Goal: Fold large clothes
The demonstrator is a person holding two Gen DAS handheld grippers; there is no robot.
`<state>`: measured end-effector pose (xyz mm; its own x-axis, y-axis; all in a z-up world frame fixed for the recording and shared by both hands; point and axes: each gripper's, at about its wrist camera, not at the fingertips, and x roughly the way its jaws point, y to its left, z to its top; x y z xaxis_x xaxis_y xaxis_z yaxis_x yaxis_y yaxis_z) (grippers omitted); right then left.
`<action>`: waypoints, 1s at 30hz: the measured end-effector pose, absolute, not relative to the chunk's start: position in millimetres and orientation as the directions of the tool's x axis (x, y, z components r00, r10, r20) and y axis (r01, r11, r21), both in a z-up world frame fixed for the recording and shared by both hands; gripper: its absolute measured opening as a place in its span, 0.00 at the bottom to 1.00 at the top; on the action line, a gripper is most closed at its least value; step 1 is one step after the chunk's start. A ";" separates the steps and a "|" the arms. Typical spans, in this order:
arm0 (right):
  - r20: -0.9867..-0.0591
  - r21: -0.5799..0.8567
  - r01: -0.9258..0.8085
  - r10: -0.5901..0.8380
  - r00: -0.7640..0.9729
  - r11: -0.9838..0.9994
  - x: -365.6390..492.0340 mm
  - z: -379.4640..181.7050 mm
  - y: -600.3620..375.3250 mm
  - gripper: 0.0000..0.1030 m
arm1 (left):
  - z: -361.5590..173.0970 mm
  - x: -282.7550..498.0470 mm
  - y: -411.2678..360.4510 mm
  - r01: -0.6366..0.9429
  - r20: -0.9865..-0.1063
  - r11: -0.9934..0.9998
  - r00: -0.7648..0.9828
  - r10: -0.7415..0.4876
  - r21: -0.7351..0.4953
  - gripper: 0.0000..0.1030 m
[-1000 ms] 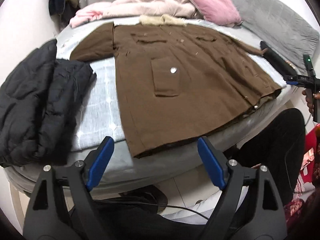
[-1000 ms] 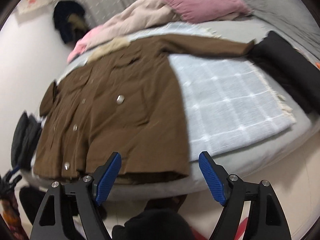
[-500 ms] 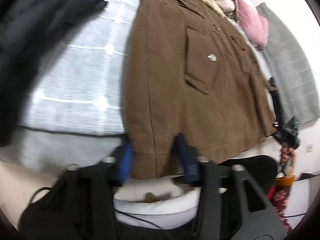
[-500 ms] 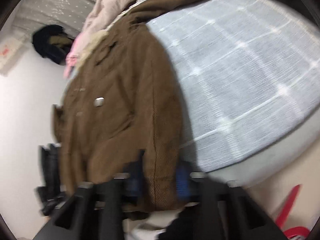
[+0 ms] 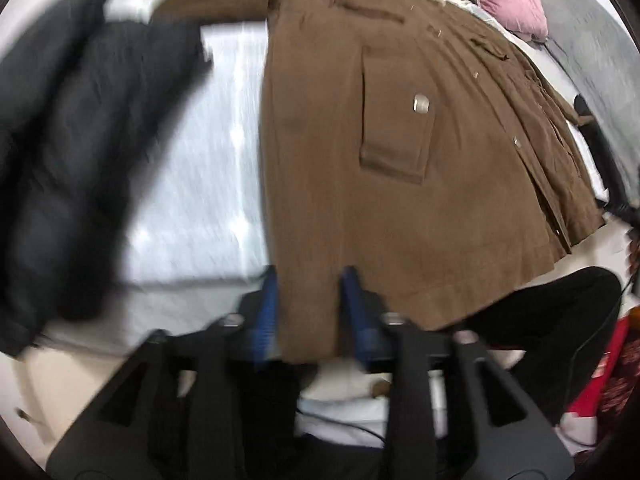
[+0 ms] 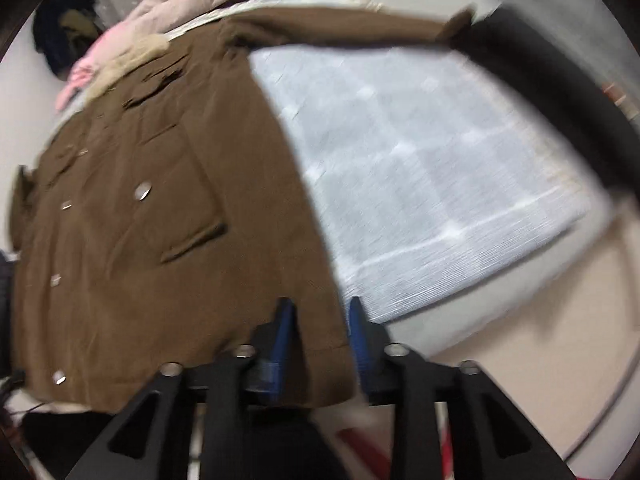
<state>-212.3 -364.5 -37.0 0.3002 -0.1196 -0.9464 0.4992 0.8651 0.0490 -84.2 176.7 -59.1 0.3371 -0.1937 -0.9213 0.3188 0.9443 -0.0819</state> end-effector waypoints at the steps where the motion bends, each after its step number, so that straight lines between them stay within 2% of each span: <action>1: -0.935 -0.001 0.502 -0.179 0.308 0.865 -209.1 -25.0 -360.7 0.43 | -51.0 -82.4 175.3 0.330 -0.909 0.943 0.377 -0.177 -0.047 0.69; 2: -0.920 -0.011 0.496 -0.202 0.335 0.868 -204.8 -13.0 -357.1 0.50 | -38.1 -80.4 171.8 0.338 -0.890 0.941 0.426 -0.165 -0.013 0.72; 5: -0.891 0.047 0.468 -0.175 0.419 0.882 -189.7 15.7 -346.7 0.60 | -19.7 -57.7 169.4 0.323 -0.864 0.946 0.484 -0.140 0.028 0.74; 7: -0.875 0.085 0.435 -0.141 0.463 0.897 -169.2 28.1 -332.8 0.63 | -12.9 -28.8 172.0 0.300 -0.855 0.953 0.501 -0.131 0.030 0.78; 15: -0.821 0.221 0.340 -0.014 0.571 0.914 -57.0 51.7 -282.7 0.67 | -4.1 73.8 134.0 0.197 -0.814 0.970 0.581 -0.001 0.140 0.81; 20: -0.785 0.253 0.271 0.032 0.619 0.929 -7.1 24.2 -253.6 0.73 | -29.5 150.4 119.5 0.088 -0.781 0.967 0.610 0.136 0.237 0.81; 23: -0.853 0.217 0.267 0.050 0.519 0.939 14.8 -16.0 -242.9 0.73 | -39.9 197.6 112.0 0.024 -0.756 0.968 0.628 0.181 0.251 0.81; 27: -0.859 0.175 0.267 0.014 0.512 0.948 27.9 -28.5 -241.6 0.73 | -55.7 245.1 111.1 -0.057 -0.739 0.951 0.617 0.272 0.303 0.80; 29: -0.848 0.210 0.264 0.041 0.528 0.941 34.1 -30.4 -246.4 0.73 | -60.0 260.7 116.4 -0.079 -0.734 0.939 0.603 0.313 0.335 0.48; 30: -0.853 0.223 0.278 0.049 0.520 0.935 37.4 -33.8 -250.3 0.73 | -57.5 266.3 120.3 -0.067 -0.747 0.945 0.595 0.296 0.321 0.05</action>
<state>37.4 -250.3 -33.8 0.5199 0.0486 -0.8529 0.2777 0.9345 0.2225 266.3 120.3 -57.5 0.5953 0.2961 -0.7469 -0.0669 0.9447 0.3211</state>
